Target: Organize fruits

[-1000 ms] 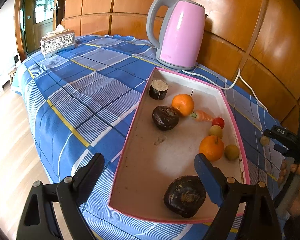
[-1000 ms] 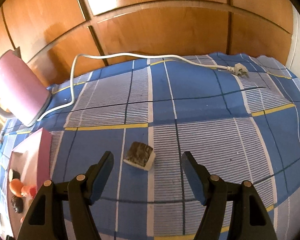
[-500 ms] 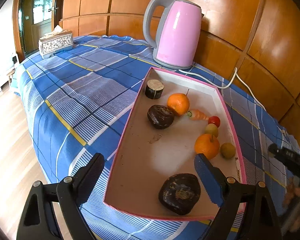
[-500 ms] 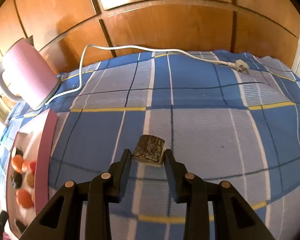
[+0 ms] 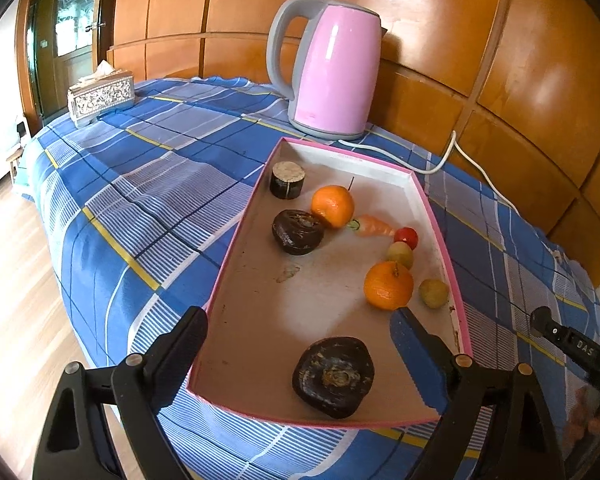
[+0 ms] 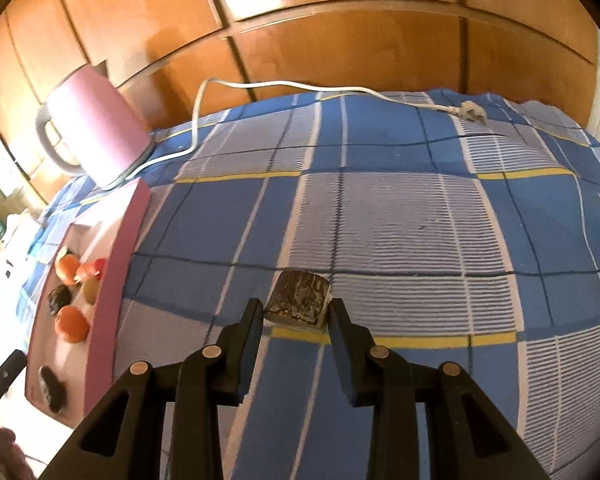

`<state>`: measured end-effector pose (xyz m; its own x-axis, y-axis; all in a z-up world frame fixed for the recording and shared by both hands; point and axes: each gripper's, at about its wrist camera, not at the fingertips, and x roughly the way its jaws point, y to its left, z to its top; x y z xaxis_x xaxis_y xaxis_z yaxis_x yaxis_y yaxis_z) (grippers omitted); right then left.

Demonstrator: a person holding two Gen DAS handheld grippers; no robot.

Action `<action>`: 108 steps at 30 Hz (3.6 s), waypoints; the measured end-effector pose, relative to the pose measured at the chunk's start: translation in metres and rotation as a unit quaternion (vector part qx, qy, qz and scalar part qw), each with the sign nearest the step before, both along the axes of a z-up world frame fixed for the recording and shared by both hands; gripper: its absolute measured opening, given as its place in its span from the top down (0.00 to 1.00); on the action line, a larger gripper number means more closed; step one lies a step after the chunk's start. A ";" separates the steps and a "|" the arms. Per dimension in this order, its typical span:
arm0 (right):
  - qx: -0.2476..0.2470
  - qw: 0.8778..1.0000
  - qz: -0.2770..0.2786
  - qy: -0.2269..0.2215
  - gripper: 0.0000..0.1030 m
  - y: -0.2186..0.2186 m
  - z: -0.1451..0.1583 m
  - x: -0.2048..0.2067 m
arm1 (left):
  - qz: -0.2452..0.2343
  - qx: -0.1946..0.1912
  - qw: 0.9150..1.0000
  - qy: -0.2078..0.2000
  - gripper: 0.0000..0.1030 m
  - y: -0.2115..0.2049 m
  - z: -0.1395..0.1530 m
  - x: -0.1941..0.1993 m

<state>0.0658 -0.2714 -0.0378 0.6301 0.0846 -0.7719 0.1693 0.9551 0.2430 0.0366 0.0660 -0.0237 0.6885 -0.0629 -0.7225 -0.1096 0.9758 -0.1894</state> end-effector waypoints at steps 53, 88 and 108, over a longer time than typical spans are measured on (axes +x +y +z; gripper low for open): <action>0.019 0.975 0.223 -0.009 0.57 0.188 0.021 0.070 | 0.081 -0.015 0.997 0.011 0.10 0.059 -0.006 0.006; -0.107 0.989 0.080 -0.071 0.42 0.128 0.037 -0.030 | 0.005 0.044 0.998 -0.049 0.00 -0.010 0.024 -0.027; -0.115 0.987 0.080 -0.080 0.42 0.126 0.038 -0.038 | 0.035 0.090 0.994 -0.057 0.00 -0.014 0.027 -0.031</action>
